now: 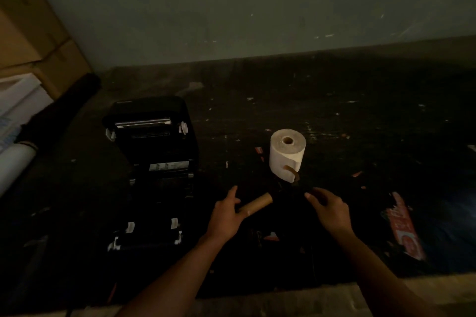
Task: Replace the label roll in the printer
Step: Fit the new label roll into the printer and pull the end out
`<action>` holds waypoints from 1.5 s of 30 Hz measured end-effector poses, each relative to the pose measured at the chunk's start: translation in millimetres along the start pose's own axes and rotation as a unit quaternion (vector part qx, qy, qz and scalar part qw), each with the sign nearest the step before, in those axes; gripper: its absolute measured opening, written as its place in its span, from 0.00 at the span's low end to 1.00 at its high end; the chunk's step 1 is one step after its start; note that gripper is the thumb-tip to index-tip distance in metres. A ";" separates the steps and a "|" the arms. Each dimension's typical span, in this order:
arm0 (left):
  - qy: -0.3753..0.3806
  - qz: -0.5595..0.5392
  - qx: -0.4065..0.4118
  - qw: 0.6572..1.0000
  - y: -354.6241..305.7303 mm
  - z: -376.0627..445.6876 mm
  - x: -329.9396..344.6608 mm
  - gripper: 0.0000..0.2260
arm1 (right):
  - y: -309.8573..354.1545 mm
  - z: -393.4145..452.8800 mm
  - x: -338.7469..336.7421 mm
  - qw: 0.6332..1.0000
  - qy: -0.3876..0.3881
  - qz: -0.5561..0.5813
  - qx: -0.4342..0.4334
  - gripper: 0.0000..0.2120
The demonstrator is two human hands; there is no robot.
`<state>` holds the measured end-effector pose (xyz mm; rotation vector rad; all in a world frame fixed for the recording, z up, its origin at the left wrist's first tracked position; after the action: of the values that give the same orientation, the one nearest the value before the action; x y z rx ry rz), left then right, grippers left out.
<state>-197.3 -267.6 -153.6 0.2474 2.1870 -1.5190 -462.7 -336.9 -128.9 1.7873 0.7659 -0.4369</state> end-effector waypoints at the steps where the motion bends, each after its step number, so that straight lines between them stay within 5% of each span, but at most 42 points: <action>1: 0.002 -0.015 -0.005 1.000 -4.4 4.9 -2.2 0.37 | 8.3 1.9 -8.9 1.000 -0.024 -0.006 -0.017 0.19; 4: -0.003 -0.053 -0.005 0.999 -23.8 21.1 -8.0 0.38 | 48.4 14.3 -33.6 0.992 -0.073 -0.043 -0.091 0.18; 10: 0.051 -0.079 -0.008 0.996 -66.5 55.8 8.8 0.38 | 123.7 63.4 -20.8 0.948 -0.029 -0.217 -0.230 0.30; 14: 0.072 -0.100 -0.008 0.992 -80.7 73.9 25.6 0.39 | 127.8 101.4 8.0 0.889 -0.018 -0.396 -0.231 0.36; 21: 0.074 -0.166 -0.022 0.983 -84.2 104.3 30.1 0.41 | 124.0 140.8 18.1 0.883 0.031 -0.415 -0.217 0.33; 26: 0.086 -0.253 -0.059 0.962 -78.8 115.2 31.0 0.47 | 132.4 149.9 -7.9 0.927 0.082 -0.312 -0.192 0.29; 29: 0.078 -0.332 -0.082 0.937 -80.6 123.5 26.4 0.52 | 124.5 153.3 -24.9 0.982 0.147 -0.085 -0.082 0.22; 34: 0.077 -0.419 -0.096 0.900 -88.8 127.6 28.4 0.49 | 111.8 133.9 -10.1 0.944 0.247 0.212 0.046 0.24; 39: 0.092 -0.450 -0.089 0.884 -94.2 117.3 20.4 0.46 | 114.5 115.5 4.9 0.928 0.267 0.255 0.051 0.22; 45: 0.103 -0.456 -0.127 0.875 -81.1 91.2 14.6 0.35 | 120.2 86.8 6.5 0.963 0.222 0.149 0.022 0.21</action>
<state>-217.8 -383.4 -118.2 -0.8727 2.8306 -1.6320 -369.2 -440.5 -78.6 2.0323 0.7747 0.1572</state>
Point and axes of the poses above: each hand's wrist, its own z-axis towards the middle knuckle, its own x-axis out of the palm, y = z × x, the point moved 10 cm from there along z, towards the middle knuckle, and after that the axes turned 11 degrees about -z, right-handed, at the moved point
